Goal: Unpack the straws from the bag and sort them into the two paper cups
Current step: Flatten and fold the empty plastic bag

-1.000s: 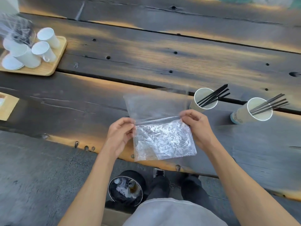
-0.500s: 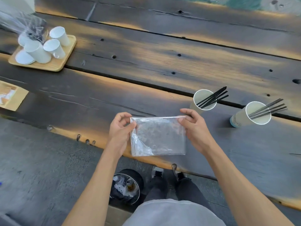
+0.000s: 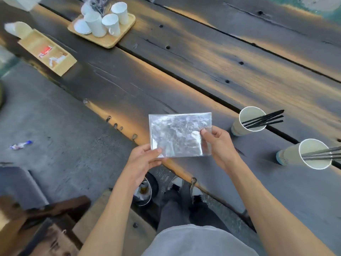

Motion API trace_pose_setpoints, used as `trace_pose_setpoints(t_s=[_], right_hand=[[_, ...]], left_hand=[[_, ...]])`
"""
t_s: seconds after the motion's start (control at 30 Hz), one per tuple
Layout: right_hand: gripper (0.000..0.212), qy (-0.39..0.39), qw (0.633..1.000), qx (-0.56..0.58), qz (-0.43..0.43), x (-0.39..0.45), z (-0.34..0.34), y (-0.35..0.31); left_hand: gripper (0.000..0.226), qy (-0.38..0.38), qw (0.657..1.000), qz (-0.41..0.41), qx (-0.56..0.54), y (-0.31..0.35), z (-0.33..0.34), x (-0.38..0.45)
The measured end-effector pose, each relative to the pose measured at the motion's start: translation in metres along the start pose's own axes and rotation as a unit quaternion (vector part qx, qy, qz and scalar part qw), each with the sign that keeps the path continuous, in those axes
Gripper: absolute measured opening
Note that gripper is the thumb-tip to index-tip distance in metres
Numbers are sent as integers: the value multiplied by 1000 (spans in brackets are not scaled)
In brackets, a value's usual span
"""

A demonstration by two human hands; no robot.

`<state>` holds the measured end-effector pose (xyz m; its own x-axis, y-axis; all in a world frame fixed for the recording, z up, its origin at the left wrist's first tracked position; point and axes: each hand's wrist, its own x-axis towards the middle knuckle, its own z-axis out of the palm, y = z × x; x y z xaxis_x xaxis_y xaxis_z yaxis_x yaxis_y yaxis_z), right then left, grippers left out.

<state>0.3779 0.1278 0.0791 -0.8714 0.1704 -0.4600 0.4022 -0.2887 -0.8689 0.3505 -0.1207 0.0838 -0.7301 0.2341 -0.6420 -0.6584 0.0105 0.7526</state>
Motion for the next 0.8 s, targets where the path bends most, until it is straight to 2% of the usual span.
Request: trace_pose_setpoints(t_s=[0.1,0.2,0.27,0.37,0.43,0.6,0.8], right_hand=[[17,-56,998,-7,38,2,22,2],[17,-119,987,-71,79,5,53,13],[11,-124,980,-124,92,7,76,26],[18,-123,967,-203,87,11,120,53],[22,-131,955,-254,83,14,150,73],[14,-162,927,-317,120,31,217,141],[11,-166,887,-389,183,64,249,247]], left_hand=[[7,81,996,11,-41,-23,-14,-22],[7,156,981,17,-114,-46,-35,-37],[9,202,966,11,-163,-62,-52,-43],[8,252,940,-12,-229,-93,-84,-49],[7,284,916,-29,-281,-116,-104,-53],[5,375,837,-66,-393,-186,-149,-56],[5,394,754,-129,-510,-281,-175,-28]])
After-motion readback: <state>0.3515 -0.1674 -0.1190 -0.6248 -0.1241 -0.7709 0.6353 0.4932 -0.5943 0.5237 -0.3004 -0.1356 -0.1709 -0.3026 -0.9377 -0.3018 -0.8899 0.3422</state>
